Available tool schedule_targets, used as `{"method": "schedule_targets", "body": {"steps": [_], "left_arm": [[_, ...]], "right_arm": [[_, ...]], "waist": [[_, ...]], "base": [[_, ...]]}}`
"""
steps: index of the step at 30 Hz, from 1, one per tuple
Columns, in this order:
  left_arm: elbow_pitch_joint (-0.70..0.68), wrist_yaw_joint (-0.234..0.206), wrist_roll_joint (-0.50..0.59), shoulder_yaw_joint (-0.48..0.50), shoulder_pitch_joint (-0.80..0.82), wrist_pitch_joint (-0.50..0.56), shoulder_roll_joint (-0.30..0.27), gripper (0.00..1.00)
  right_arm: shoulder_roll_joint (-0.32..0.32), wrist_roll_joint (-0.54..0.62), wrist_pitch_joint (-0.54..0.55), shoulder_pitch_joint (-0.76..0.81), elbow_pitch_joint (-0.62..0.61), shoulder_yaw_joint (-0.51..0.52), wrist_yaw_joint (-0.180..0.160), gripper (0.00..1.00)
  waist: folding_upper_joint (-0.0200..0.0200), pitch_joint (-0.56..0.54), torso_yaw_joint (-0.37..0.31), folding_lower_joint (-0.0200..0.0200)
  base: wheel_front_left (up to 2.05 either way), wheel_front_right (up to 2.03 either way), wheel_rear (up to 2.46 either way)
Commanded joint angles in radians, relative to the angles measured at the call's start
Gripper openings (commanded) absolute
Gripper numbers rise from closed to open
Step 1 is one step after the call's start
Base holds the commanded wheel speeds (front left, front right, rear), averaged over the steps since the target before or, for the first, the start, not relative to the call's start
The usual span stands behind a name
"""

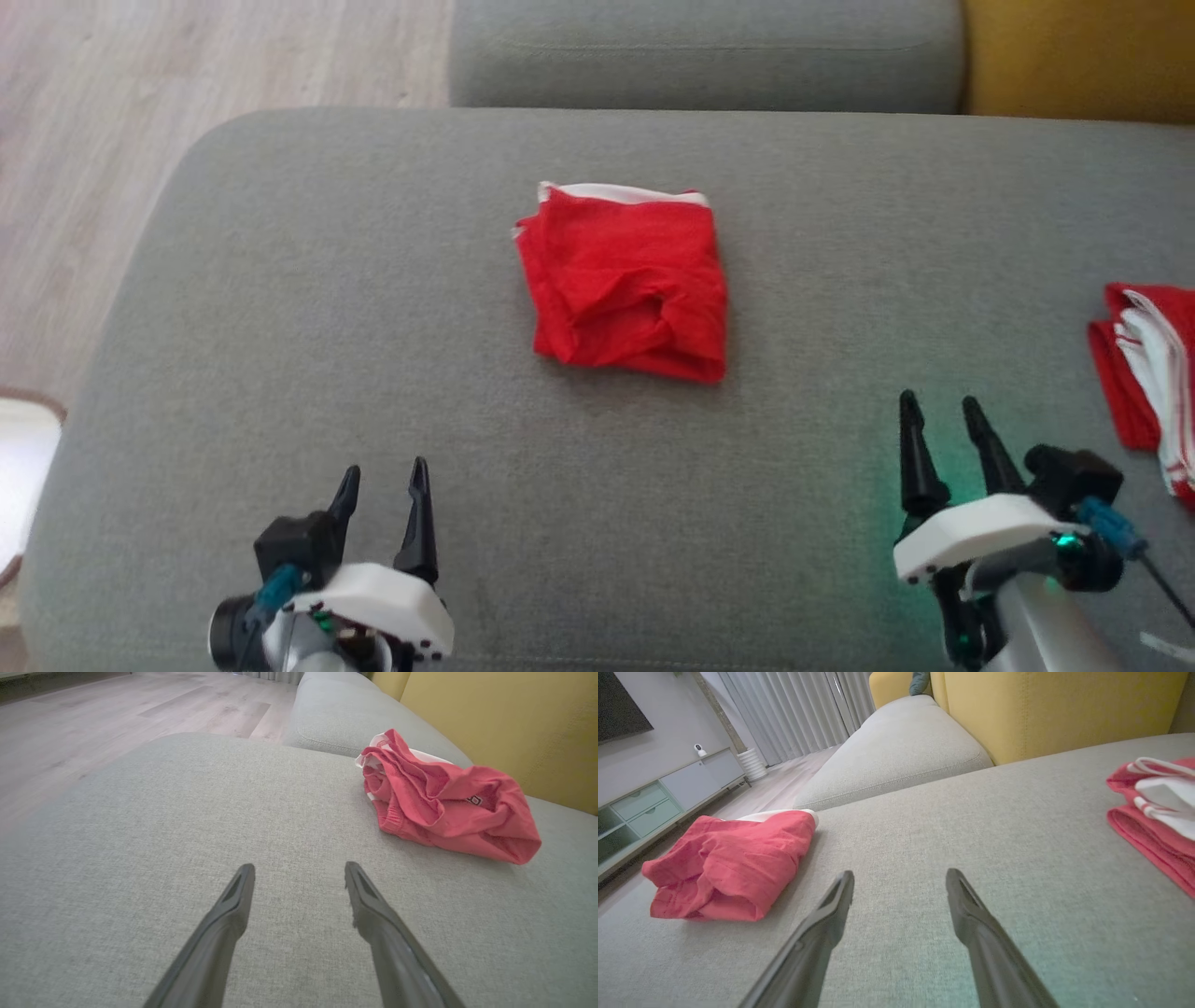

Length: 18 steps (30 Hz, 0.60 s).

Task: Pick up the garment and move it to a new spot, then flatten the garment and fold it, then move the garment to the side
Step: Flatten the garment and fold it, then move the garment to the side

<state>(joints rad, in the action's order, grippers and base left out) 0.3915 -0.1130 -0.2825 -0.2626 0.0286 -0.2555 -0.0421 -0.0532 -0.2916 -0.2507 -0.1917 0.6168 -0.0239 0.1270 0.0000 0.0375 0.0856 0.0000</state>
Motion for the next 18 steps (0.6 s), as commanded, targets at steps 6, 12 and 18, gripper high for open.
{"method": "schedule_targets", "body": {"steps": [6,12,18], "left_arm": [[-0.033,0.01,0.005,0.025,0.025,-0.006,-0.008,1.0],[-0.034,0.017,0.002,0.0,0.039,-0.006,-0.008,1.0],[-0.035,0.025,-0.006,-0.04,0.064,-0.006,-0.008,1.0]], "right_arm": [[0.003,-0.014,-0.011,-0.014,-0.04,-0.049,0.004,1.0],[0.003,-0.018,-0.011,-0.057,-0.033,-0.079,0.004,1.0],[0.003,-0.037,-0.011,-0.203,0.03,-0.122,0.004,1.0]], "waist": [[0.0,0.001,-0.001,0.0],[0.0,0.024,0.039,0.0],[0.0,0.079,0.121,0.0]], "base": [[0.0,0.0,0.0],[0.0,0.0,0.0],[0.0,0.0,0.0]]}}
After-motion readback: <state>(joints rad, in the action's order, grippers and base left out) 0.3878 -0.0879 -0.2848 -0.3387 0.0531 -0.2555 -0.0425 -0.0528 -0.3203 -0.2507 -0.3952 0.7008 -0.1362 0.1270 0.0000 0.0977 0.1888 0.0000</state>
